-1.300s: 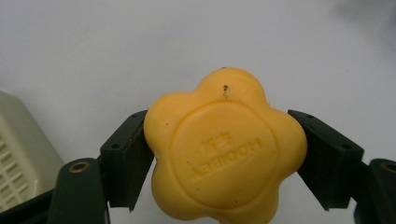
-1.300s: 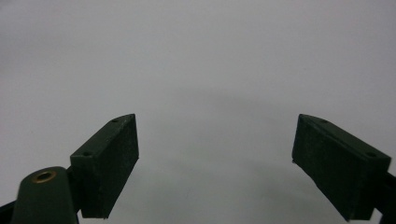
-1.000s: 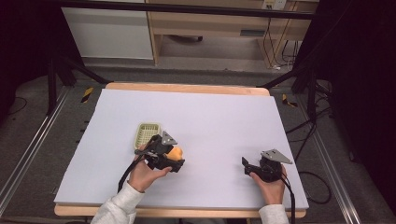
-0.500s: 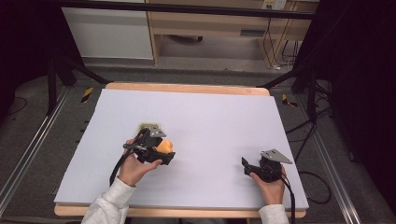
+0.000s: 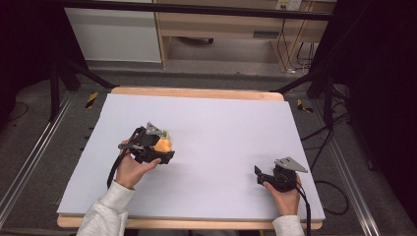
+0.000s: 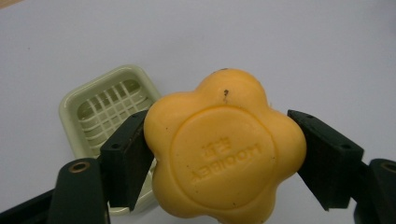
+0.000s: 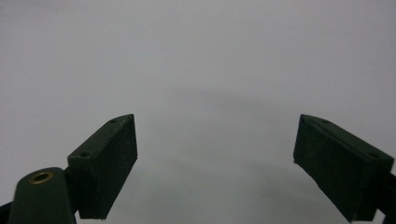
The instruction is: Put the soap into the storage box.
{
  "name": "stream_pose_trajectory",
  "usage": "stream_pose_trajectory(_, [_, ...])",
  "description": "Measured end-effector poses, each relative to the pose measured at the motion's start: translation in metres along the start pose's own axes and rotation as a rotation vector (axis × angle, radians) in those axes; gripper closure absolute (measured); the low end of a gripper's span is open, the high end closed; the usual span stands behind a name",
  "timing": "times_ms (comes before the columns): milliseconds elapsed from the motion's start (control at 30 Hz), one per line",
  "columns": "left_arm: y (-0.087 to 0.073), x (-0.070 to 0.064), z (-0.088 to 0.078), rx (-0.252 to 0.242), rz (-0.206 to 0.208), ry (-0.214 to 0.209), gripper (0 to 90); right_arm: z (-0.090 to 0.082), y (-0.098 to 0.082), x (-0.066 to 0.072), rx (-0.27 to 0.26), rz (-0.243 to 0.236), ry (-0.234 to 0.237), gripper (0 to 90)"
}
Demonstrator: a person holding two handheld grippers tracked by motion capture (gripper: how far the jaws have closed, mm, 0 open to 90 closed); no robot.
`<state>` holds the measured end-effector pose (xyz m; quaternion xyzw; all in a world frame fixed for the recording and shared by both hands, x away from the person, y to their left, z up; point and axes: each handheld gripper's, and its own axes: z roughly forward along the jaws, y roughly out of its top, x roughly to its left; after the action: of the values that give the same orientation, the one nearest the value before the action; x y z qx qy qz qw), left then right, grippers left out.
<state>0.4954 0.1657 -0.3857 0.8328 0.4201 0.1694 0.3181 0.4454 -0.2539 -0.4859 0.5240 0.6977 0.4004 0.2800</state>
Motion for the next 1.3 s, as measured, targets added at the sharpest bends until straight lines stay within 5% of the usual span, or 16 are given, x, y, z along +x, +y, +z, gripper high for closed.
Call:
stream_pose_trajectory(633, [0.005, 0.028, 0.012, 0.037, -0.046, 0.073, 25.5, 0.000, 0.000, 0.000, -0.001, 0.000, -0.001, 14.2])
stream_pose_trajectory(1300, [-0.003, 0.045, 0.035, 0.082, -0.086, 0.096, 25.5, 0.000, 0.000, -0.001, 0.001, 0.002, 0.000, 14.3])
